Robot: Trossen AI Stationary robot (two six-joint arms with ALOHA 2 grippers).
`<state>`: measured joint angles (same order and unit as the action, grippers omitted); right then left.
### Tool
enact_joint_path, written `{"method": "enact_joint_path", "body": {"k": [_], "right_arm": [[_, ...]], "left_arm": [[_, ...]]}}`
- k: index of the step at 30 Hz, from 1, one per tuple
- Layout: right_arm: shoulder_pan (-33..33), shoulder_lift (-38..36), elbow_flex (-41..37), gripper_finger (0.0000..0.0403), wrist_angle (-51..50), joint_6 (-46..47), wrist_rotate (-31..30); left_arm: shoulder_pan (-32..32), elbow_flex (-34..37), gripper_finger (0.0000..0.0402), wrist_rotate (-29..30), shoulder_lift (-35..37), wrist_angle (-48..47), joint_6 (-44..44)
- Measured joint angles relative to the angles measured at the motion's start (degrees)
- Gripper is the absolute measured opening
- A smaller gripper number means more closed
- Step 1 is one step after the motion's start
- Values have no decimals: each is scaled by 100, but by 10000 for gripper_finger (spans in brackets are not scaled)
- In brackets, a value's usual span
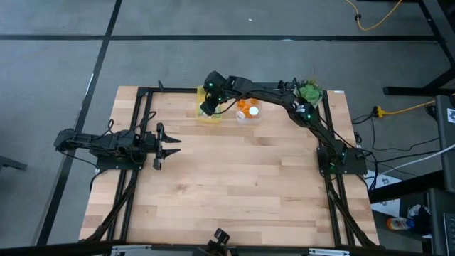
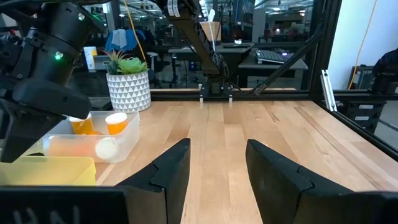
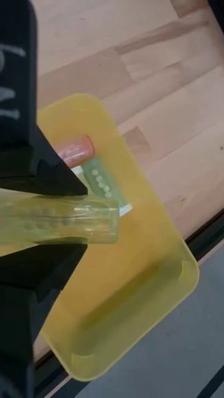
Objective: Pick and place medicine bottles into bin by pill shape (circle, oval)
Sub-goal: Put the yellow tablet bottle into the yellow bin, then return to Home Position
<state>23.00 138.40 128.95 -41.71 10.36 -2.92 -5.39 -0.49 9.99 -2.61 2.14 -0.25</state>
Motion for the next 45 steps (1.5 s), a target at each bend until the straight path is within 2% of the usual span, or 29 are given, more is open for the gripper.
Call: {"method": "enact_joint_path", "body": {"k": [8, 14, 22, 34, 41, 45], "right_arm": [[0, -4, 0, 123, 2, -37, -2], [-19, -6, 0, 123, -25, -630, 1], [-31, -8, 0, 124, 31, -621, 0], [-35, -8, 0, 212, 37, -547, -2], [-35, -8, 0, 222, 4, -456, -1], [-44, -12, 0, 221, -405, -246, 2]], "left_arm": [[-1, 0, 149, 1, -1, -1, 0], [0, 0, 149, -1, 0, -1, 0], [0, 0, 149, 1, 0, -1, -20], [-1, 0, 149, -1, 0, 0, -31], [-2, 0, 149, 0, 0, 1, -31], [-1, 0, 149, 1, -1, 1, -31]]}}
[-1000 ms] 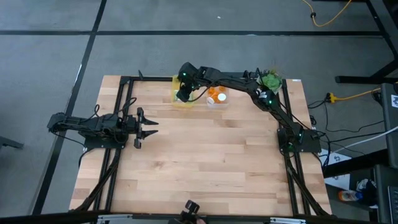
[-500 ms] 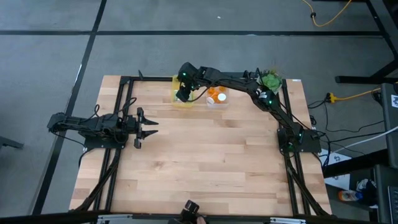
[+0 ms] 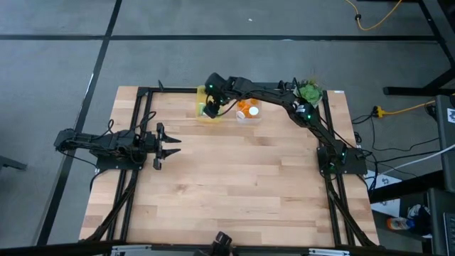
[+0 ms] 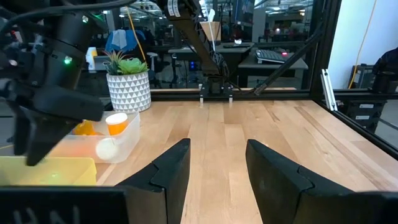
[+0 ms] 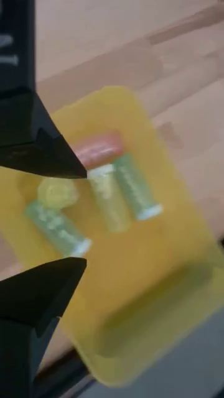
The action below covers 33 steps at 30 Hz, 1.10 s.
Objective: Pick and place medicine bottles into bin by pill shape (circle, oval)
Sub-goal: Return to Home Position
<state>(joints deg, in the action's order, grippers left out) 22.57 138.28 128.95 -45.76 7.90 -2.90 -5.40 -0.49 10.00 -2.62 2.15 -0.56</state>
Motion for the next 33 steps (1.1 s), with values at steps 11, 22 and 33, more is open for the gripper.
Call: {"method": "enact_joint_path", "body": {"k": [11, 22, 33], "right_arm": [[-70, -121, 590, 202, -1305, -165, 718], [-120, -972, 481, 196, -4440, -390, 65], [-186, -1470, 481, 196, -4422, -690, -20]], "left_arm": [[1, 0, 149, 0, -1, 0, -7], [0, 0, 149, -2, 0, -1, -7], [-1, 0, 149, -4, -1, -2, 0]]}}
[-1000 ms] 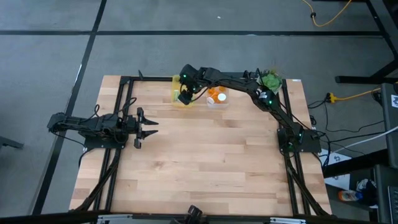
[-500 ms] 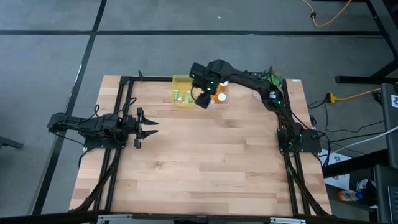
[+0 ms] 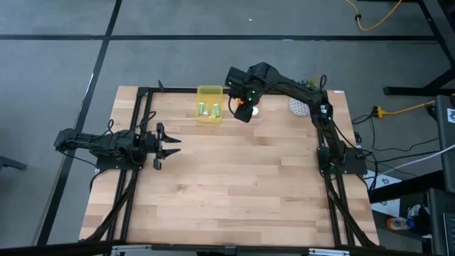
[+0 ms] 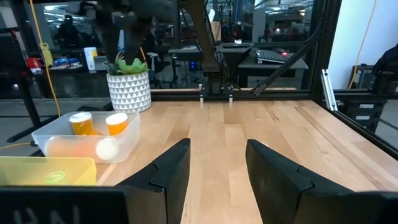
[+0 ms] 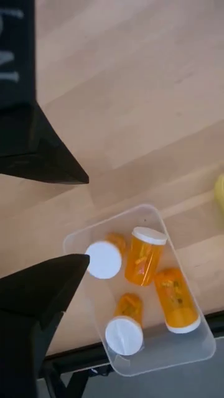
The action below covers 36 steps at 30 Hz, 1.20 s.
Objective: Pick and place medicine bottles into bin by pill shape (circle, oval)
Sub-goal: Return to Home Position
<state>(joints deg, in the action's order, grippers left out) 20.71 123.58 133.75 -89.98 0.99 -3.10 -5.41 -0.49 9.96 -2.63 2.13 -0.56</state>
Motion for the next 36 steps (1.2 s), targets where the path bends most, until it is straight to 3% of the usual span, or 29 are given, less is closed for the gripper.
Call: {"method": "enact_joint_path", "body": {"k": [9, 21, 28, 32, 36], "right_arm": [[-384, -440, 0, 196, -2, -125, 167], [-1256, -1754, 0, 197, -6, 138, 151], [-1392, -2385, 0, 197, -8, 664, -759], [-1387, -2555, 0, 197, -8, 796, -1043], [-1390, -2567, 0, 197, -6, 798, -1077]], "left_arm": [[2, 0, 149, -24, 0, 0, 164], [2, 0, 149, 88, -394, 4, 37], [378, 0, 149, 232, -418, 27, -110], [586, 0, 149, -417, -418, -76, -249], [850, 0, 149, -457, -418, -83, -265]]}}
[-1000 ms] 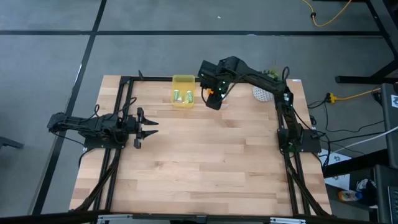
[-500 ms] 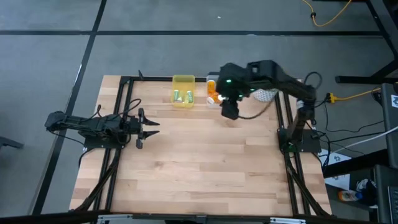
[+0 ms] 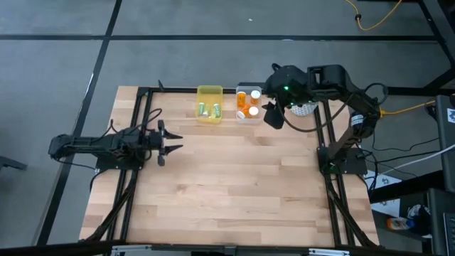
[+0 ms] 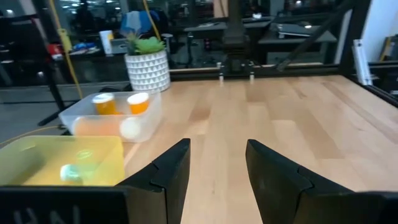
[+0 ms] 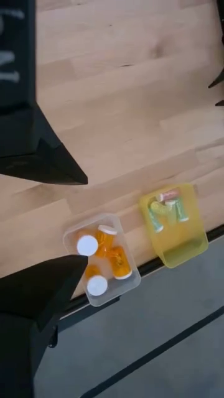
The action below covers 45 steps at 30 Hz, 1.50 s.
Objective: Pick and place medicine bottles into bin by pill shape (circle, oval)
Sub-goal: Return to Home Position
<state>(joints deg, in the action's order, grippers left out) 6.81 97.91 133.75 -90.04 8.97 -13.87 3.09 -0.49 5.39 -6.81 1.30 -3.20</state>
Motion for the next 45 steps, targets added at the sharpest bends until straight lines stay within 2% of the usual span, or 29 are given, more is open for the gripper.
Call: {"method": "enact_joint_path", "body": {"k": [7, 22, 24, 28, 31, 35, 39, 45], "right_arm": [[37, 48, 0, 197, 1, -48, -2], [131, 55, 0, 197, 2, -230, -3], [127, 57, 0, 197, 3, -431, 129], [20, -131, -109, 197, 29, -646, 770], [-161, -682, -709, 197, 21, -550, 760], [-432, -1791, -2129, 197, 268, -143, 421], [-706, -3150, -3852, 197, 1215, 163, 303], [-918, -5000, -6211, 197, 3289, 386, 295]], "left_arm": [[309, 0, 149, -57, 0, -9, 42], [317, 0, 149, -44, 2, -7, -11], [317, 0, 149, -43, 2, -7, -11], [317, 0, 149, -42, 2, -4, -11], [317, 0, 149, -41, 2, -4, -9], [317, 0, 149, -39, 2, -4, -8], [317, 0, 149, -39, 2, -4, -7], [317, 0, 149, -37, 2, -3, -7]]}}
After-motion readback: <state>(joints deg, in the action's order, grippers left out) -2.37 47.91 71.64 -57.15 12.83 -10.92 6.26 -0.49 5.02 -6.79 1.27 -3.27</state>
